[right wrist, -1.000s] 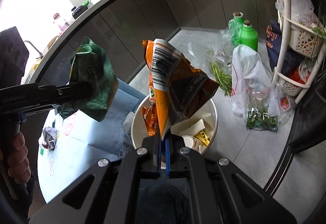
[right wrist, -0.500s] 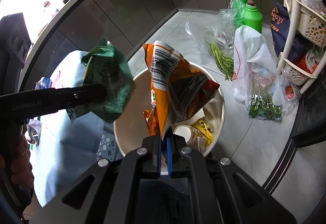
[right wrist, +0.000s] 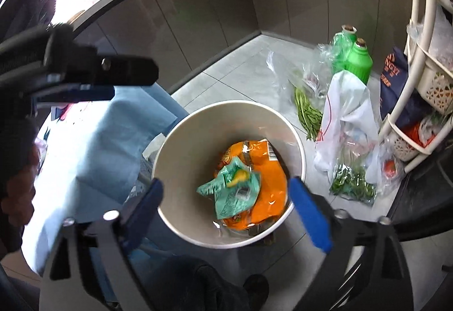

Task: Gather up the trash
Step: 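Carry both bags over the white bucket and open both tools to drop them, then move both tools back over the table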

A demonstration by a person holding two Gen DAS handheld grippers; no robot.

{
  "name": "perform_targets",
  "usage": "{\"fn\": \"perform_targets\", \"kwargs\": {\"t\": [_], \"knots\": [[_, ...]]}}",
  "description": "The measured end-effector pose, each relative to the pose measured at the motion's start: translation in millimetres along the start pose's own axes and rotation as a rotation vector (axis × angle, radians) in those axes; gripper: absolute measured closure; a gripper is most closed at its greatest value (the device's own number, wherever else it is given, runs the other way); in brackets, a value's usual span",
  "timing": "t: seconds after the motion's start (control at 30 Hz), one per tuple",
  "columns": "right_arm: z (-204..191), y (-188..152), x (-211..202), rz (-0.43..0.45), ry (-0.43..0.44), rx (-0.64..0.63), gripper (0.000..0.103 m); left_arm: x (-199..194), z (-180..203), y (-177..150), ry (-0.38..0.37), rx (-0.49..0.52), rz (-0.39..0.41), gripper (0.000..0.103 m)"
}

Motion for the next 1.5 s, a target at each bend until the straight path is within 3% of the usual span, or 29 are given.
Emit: {"fn": "perform_targets", "kwargs": {"t": [0.3, 0.6, 0.87, 1.17, 1.5], "knots": [[-14.9, 6.1, -17.4, 0.035, -0.014, -0.045, 0.004, -15.9, 3.4, -6.1, -0.004, 0.002, 0.01, 0.009], [-47.1, 13.9, -44.9, 0.07, 0.017, -0.081, 0.003, -68.4, -11.3, -8.5, -0.007, -0.061, 0.082, 0.009], [-105.6, 17.8, -73.3, 0.105, 0.09, -0.162, 0.003, -133.8, -57.9, -34.6, 0.085, -0.15, 0.152, 0.009], [-192.2, -5.1, -78.9, 0.067, 0.173, -0.298, 0.003, -205.0, -139.2, -111.0, 0.181, -0.338, 0.203, 0.009], [-292.3, -43.6, -67.2, -0.054, 0.313, -0.357, 0.003, -257.6, -223.8, -216.9, 0.27, -0.523, 0.218, 0.009]]}}
Point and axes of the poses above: each gripper's, at about its wrist camera, not at the fingertips, and x roughly the way its jaws point, z to its right, y to its top, the point moved 10 cm from there along x, roughly the way its jaws point, and after that the axes turned 9 degrees about x, right-handed, at the moved point
